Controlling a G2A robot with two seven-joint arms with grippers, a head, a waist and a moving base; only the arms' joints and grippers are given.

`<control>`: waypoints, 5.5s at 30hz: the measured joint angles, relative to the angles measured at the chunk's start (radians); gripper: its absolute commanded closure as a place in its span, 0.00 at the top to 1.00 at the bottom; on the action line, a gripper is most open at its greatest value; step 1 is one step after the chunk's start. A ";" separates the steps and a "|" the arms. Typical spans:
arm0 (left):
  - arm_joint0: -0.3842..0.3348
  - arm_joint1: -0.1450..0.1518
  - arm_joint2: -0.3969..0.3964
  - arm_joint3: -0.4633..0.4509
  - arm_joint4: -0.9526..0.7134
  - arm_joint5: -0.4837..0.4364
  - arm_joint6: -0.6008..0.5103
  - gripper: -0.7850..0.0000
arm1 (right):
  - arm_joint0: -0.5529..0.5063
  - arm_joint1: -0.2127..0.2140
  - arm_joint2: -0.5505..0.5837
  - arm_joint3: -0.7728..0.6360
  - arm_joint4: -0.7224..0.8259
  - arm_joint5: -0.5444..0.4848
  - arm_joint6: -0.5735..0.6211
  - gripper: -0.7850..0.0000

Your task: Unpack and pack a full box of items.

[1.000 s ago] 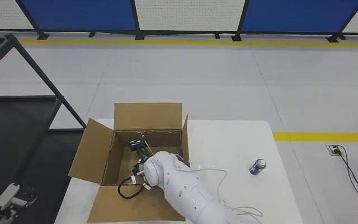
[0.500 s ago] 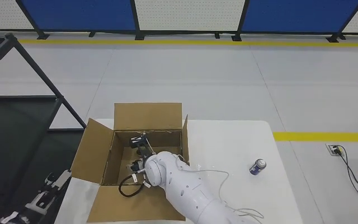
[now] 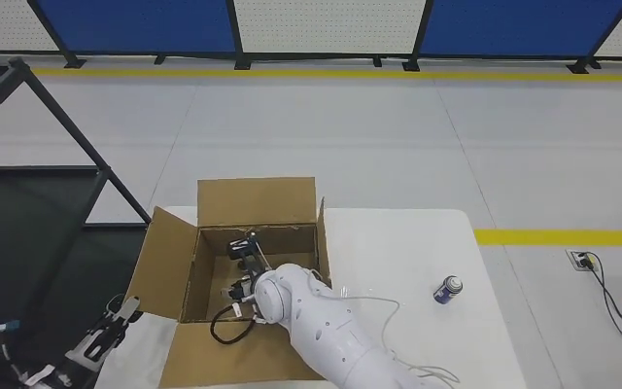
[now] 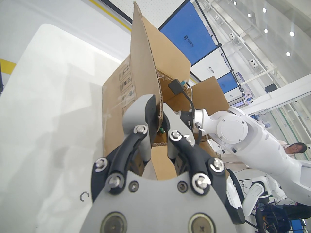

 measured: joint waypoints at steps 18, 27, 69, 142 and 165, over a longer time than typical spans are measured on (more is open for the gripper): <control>0.070 -0.004 -0.008 -0.018 -0.008 -0.029 0.037 1.00 | -0.022 -0.004 -0.014 -0.013 -0.076 0.060 0.017 0.73; 0.086 -0.004 -0.024 -0.016 -0.029 -0.041 0.031 0.55 | -0.035 -0.006 -0.025 -0.019 -0.107 0.065 -0.021 0.60; 0.072 0.001 0.031 -0.015 0.003 -0.069 0.004 0.22 | -0.261 0.172 0.141 -0.768 -0.437 0.188 0.051 0.00; 0.020 0.020 -0.075 -0.066 -0.188 0.041 -0.029 1.00 | -1.114 0.367 0.868 -1.504 -0.708 0.513 0.191 0.97; 0.033 0.020 -0.154 -0.047 -0.314 0.014 -0.037 1.00 | -0.677 0.349 0.424 -1.734 -0.772 -0.054 0.434 1.00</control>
